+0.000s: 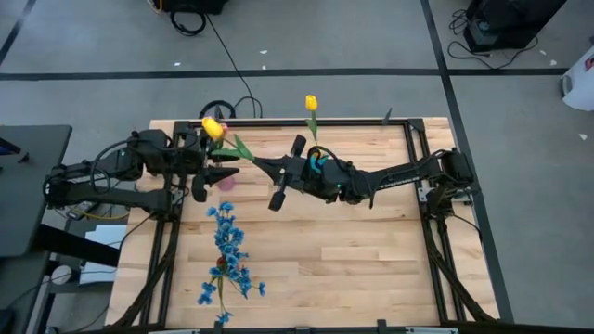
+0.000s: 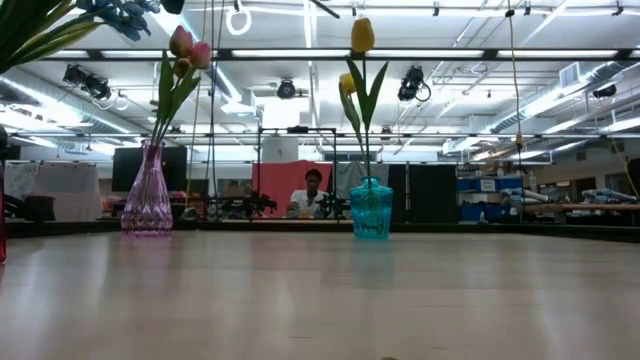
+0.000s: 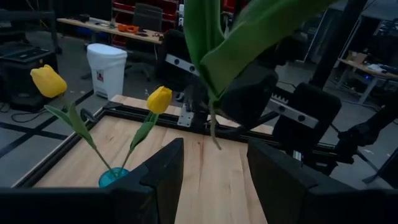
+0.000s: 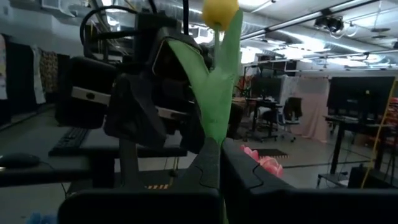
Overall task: Sort flowers into vase by color
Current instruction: Put the yellow tulip into the blue vase
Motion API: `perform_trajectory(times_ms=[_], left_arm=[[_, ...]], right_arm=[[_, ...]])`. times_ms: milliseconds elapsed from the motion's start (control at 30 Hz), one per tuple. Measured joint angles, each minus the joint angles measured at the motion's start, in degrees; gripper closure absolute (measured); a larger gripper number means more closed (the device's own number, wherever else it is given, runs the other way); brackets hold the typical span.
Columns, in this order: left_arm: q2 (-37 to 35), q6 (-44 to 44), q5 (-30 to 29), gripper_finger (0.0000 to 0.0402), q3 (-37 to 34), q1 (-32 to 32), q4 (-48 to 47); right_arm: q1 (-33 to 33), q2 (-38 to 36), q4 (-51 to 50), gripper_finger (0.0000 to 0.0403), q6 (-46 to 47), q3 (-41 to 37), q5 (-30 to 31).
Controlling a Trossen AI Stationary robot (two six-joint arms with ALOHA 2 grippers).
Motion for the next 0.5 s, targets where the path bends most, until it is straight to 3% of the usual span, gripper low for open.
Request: perform_trajectory(times_ms=[500], left_arm=[[0.0, 4.2, 0.2, 0.0218, 0.0, 0.0, -0.2]], right_arm=[[-3.8, 0.0, 1.8, 0.0394, 0.0, 0.0, -8.6]])
